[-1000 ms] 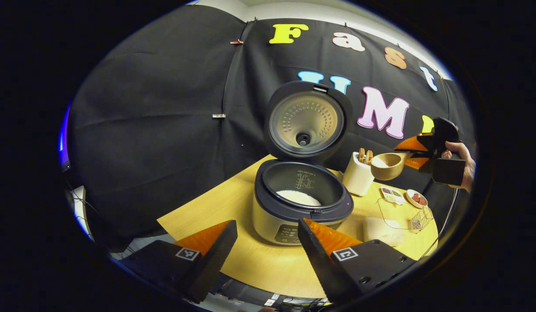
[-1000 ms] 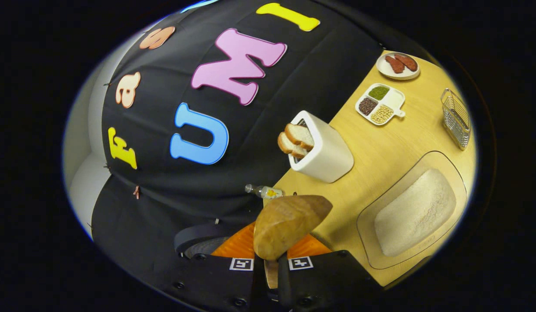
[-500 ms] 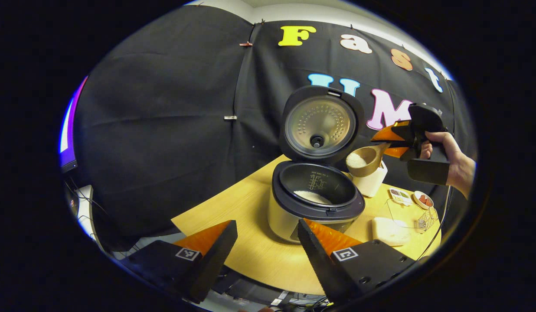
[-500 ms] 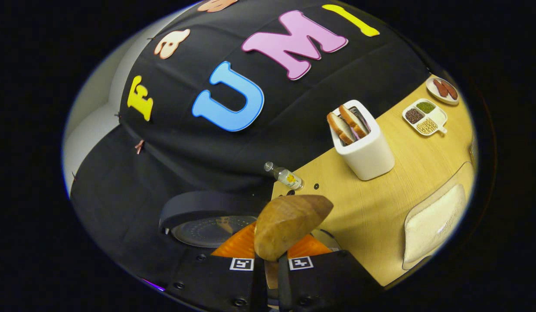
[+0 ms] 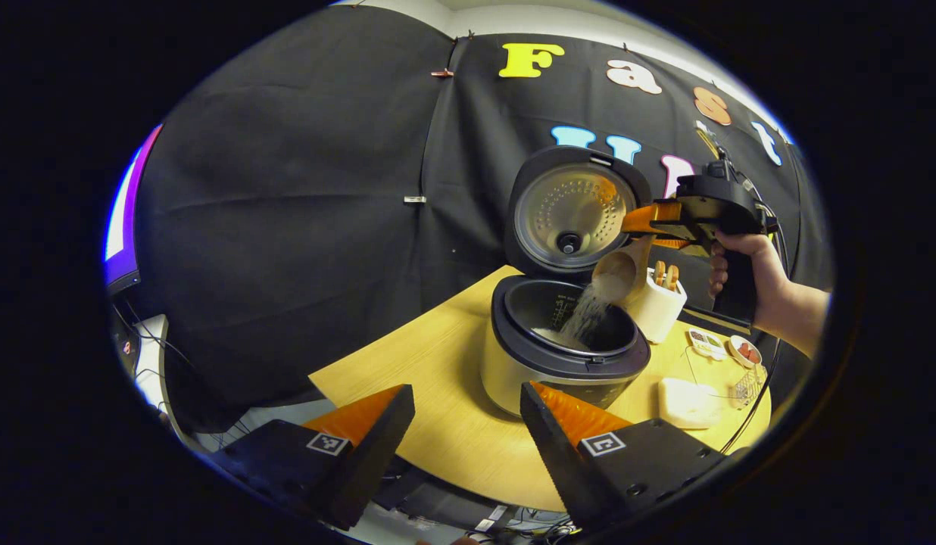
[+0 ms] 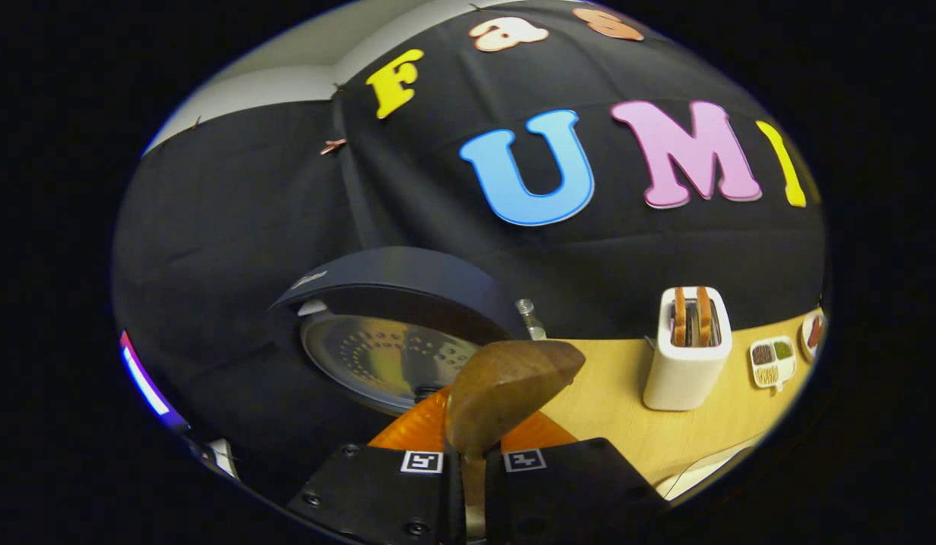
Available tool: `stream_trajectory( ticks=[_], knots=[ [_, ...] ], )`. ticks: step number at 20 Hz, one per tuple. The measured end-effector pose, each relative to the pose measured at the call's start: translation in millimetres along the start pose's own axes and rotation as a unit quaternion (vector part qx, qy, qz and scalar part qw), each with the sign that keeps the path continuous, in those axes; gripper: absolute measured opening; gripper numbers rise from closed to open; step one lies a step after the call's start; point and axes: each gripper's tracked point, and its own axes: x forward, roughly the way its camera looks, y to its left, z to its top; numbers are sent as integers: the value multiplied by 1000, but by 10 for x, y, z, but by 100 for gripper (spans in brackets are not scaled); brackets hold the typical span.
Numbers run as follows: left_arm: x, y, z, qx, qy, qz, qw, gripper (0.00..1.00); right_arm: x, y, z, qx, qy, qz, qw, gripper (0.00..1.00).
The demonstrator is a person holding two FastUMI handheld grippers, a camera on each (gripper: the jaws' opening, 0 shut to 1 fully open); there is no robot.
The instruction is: Close the left gripper, press the button to open the rice cooker; take a wooden spoon from the chopstick holder with the right hand, scoop a spoonful of rice and pour it into the rice cooker, then put the wooden spoon back into the chopstick holder.
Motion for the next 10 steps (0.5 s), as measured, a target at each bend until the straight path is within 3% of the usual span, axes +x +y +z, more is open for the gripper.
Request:
stream_trajectory(
  ticks=[5, 10],
  knots=[
    [33, 16, 32, 0, -2, 1, 1000, 95, 54, 300, -49, -140, -23, 49, 989, 14],
    [49, -35, 27, -2, -1, -2, 1000, 95, 96, 449, -348, -219, -4, 83, 972, 14]
  ],
)
